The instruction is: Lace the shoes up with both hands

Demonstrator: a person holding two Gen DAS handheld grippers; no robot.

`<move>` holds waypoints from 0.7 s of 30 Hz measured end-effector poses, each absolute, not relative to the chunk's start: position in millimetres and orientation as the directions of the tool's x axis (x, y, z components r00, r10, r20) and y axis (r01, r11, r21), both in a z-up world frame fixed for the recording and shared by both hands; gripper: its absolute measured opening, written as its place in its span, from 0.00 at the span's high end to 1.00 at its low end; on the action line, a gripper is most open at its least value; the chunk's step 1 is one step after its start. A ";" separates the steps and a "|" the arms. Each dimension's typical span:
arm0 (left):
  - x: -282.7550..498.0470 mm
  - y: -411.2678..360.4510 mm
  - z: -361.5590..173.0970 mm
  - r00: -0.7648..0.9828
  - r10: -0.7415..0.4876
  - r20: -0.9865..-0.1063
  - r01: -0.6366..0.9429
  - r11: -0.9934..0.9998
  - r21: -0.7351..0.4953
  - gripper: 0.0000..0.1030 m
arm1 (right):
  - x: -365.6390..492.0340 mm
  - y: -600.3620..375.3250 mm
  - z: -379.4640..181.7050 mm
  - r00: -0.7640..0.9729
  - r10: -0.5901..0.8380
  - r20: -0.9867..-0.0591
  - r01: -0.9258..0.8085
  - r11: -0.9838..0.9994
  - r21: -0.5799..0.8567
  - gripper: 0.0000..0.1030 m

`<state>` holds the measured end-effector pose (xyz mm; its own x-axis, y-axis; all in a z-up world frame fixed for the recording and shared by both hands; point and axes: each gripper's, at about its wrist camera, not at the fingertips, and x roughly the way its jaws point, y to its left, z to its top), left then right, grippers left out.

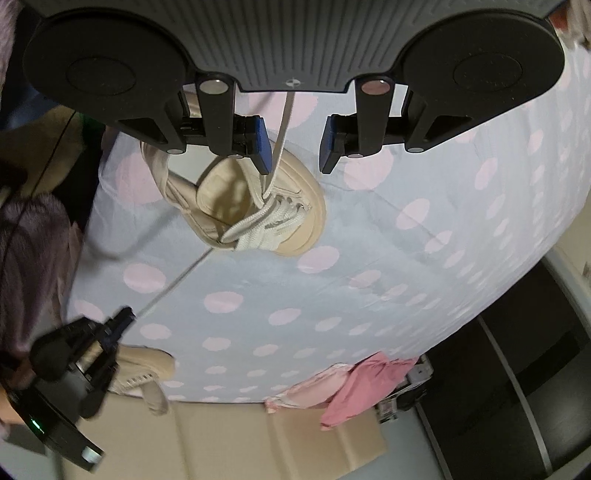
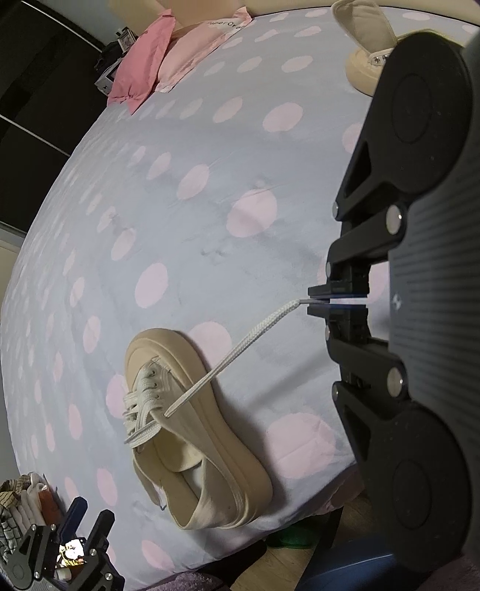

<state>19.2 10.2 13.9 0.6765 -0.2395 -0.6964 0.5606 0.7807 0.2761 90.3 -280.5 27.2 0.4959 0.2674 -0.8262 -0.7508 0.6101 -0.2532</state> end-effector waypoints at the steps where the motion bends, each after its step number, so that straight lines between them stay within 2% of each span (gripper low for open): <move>1: 20.3 10.6 14.4 0.679 -0.233 -0.696 0.549 0.791 0.271 0.73 | 90.2 -280.0 26.7 0.496 0.264 -0.827 -0.751 0.609 -0.256 0.97; 9: 26.1 10.6 27.0 0.706 -0.211 -0.676 0.477 0.847 0.235 0.62 | 92.4 -273.6 28.5 0.542 0.246 -0.804 -0.719 0.631 -0.292 0.94; 13: 28.1 10.3 34.3 0.719 -0.208 -0.663 0.446 0.869 0.212 0.61 | 100.3 -275.5 37.7 0.592 0.234 -0.771 -0.649 0.705 -0.285 0.81; 16: 29.1 10.1 38.1 0.730 -0.203 -0.652 0.427 0.881 0.203 0.57 | 106.0 -277.1 44.6 0.629 0.216 -0.747 -0.584 0.766 -0.270 0.64; 19: 30.0 10.2 41.9 0.743 -0.198 -0.639 0.404 0.895 0.192 0.52 | 109.4 -277.5 53.4 0.660 0.215 -0.720 -0.526 0.817 -0.238 0.59; 21: 30.0 10.9 45.3 0.759 -0.194 -0.621 0.376 0.910 0.176 0.51 | 110.4 -276.4 60.6 0.682 0.230 -0.695 -0.490 0.849 -0.200 0.49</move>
